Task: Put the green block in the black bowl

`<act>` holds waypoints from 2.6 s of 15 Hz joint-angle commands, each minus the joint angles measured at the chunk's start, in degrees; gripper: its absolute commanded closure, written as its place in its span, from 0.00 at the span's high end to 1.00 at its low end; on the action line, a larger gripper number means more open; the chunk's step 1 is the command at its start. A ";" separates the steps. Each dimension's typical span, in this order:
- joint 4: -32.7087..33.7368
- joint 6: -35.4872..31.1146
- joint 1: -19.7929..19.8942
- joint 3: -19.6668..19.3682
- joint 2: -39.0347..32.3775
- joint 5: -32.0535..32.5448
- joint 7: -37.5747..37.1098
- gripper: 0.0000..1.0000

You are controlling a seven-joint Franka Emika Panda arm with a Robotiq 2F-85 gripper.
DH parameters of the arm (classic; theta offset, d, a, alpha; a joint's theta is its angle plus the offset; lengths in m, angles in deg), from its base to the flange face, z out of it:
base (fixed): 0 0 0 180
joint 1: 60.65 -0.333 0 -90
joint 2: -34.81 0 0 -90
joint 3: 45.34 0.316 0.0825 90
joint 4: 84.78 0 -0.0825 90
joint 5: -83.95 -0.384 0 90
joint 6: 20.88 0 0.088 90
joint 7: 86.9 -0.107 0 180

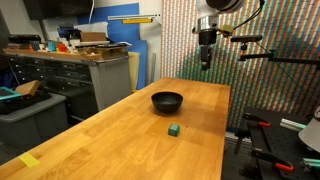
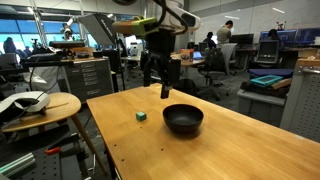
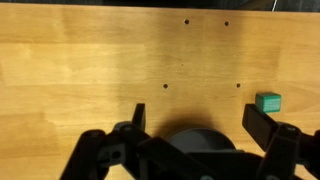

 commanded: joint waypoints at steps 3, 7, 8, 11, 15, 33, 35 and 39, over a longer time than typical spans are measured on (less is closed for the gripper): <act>-0.73 -11.27 -0.76 3.76 -5.01 -1.26 -3.19 1.00; -0.61 -16.55 -1.68 6.13 -8.59 -5.66 -3.61 1.00; -0.42 -16.84 -1.97 6.82 -9.56 -6.99 -3.52 1.00; 0.06 -16.84 -2.91 9.00 -11.98 -9.60 -3.52 1.00; 0.81 -18.29 -4.47 11.84 -15.38 -9.43 -5.25 1.00; 9.68 -18.84 -8.53 19.59 -32.70 -8.65 -11.64 1.00; 10.38 -19.94 -9.16 19.43 -34.02 -7.60 -11.75 1.00; 11.92 -23.37 -9.84 19.03 -35.66 -5.63 -11.49 1.00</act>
